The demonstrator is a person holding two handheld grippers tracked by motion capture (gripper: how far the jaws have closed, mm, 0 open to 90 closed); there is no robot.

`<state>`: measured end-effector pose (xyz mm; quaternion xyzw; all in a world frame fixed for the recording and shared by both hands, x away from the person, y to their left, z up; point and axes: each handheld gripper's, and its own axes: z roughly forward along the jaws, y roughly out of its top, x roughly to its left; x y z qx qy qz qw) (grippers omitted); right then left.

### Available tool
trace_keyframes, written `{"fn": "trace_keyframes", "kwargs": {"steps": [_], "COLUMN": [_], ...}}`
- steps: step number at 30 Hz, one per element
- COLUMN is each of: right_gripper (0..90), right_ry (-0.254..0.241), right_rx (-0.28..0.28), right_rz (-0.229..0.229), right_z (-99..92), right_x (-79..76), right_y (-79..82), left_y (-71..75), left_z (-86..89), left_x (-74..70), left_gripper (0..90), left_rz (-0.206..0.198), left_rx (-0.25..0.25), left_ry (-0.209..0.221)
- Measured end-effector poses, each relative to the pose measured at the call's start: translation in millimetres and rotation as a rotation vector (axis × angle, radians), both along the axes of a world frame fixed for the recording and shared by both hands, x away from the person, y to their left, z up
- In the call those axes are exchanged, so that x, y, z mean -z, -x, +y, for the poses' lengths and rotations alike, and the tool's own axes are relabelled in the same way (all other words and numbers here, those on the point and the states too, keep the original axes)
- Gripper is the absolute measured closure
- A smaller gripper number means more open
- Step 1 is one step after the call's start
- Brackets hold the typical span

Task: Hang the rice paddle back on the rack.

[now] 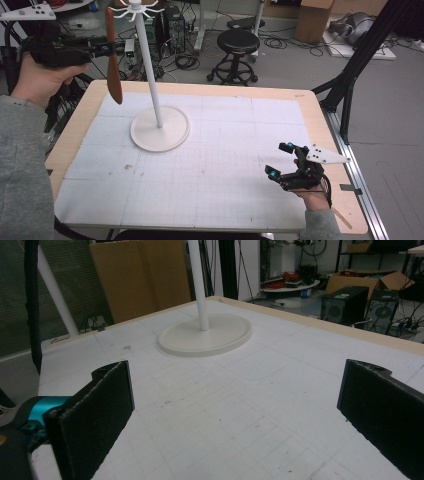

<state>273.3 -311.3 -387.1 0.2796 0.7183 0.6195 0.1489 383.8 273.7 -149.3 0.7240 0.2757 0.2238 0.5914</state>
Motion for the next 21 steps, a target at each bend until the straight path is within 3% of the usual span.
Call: {"fn": "trace_keyframes", "kwargs": {"steps": [10,15,21], "right_gripper": [0.0,0.1,0.0], "right_ry": [0.0,-0.004,-0.012], "right_rx": [0.005,0.004,0.008], "right_rz": [0.0,0.006,0.007], "right_z": [-0.4,-0.8,-2.2], "right_x": [-0.1,0.6,0.3], "right_y": [0.2,-0.3,-0.8], "left_y": [-2.6,-7.5,-11.6], "left_z": [-3.6,-3.7,-8.9], "left_x": [-0.9,0.1,3.1], "left_gripper": [65.2,65.2,65.1], "left_rz": [-0.005,-0.001,0.012], "left_rx": [-0.006,-0.004,-0.005], "left_ry": [-0.012,0.013,-0.006]}}
